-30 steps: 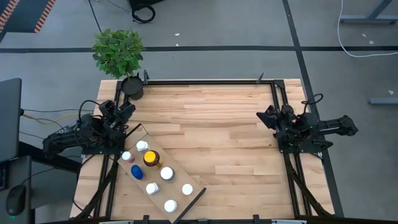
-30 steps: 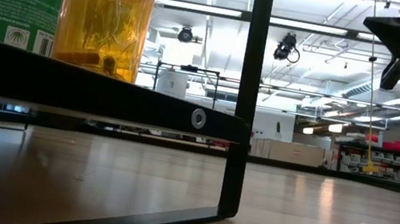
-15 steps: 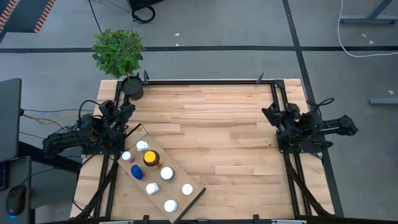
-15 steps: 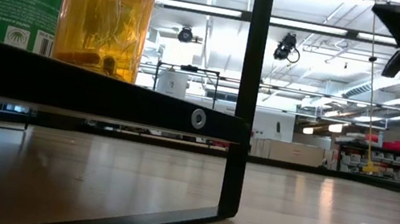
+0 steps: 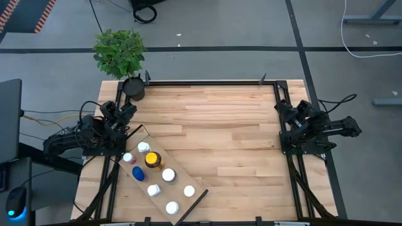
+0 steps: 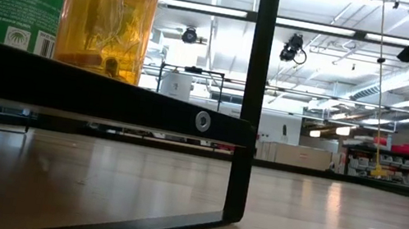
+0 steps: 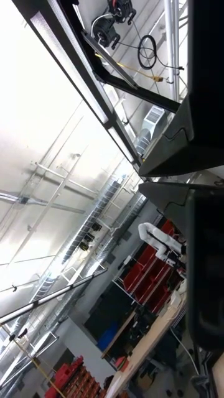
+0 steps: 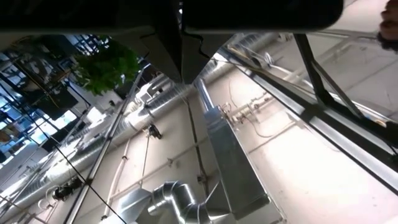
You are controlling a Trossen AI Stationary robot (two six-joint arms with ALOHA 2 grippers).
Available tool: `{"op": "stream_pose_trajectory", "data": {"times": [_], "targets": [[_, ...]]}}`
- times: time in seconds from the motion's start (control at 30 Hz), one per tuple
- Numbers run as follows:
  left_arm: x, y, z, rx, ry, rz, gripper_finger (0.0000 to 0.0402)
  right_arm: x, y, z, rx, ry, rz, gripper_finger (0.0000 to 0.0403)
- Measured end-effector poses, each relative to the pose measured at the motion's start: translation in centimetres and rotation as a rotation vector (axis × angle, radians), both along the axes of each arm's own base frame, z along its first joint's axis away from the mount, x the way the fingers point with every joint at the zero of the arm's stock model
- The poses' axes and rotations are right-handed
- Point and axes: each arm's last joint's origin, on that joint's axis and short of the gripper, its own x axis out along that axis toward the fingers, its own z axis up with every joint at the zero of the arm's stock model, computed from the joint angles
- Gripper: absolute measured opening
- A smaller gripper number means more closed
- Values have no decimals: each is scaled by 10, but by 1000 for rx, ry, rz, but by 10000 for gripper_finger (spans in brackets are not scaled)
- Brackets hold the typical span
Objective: Pick and place medicine bottles onto shelf by color
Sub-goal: Return to Home Position
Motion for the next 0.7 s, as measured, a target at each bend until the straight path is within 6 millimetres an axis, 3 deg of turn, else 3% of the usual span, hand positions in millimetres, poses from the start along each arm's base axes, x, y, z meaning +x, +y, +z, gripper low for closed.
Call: {"op": "stream_pose_trajectory", "data": {"times": [0.7], "targets": [[0, 0, 0, 1, 1, 0, 35, 0, 0, 0, 0, -1, 1, 6]]}}
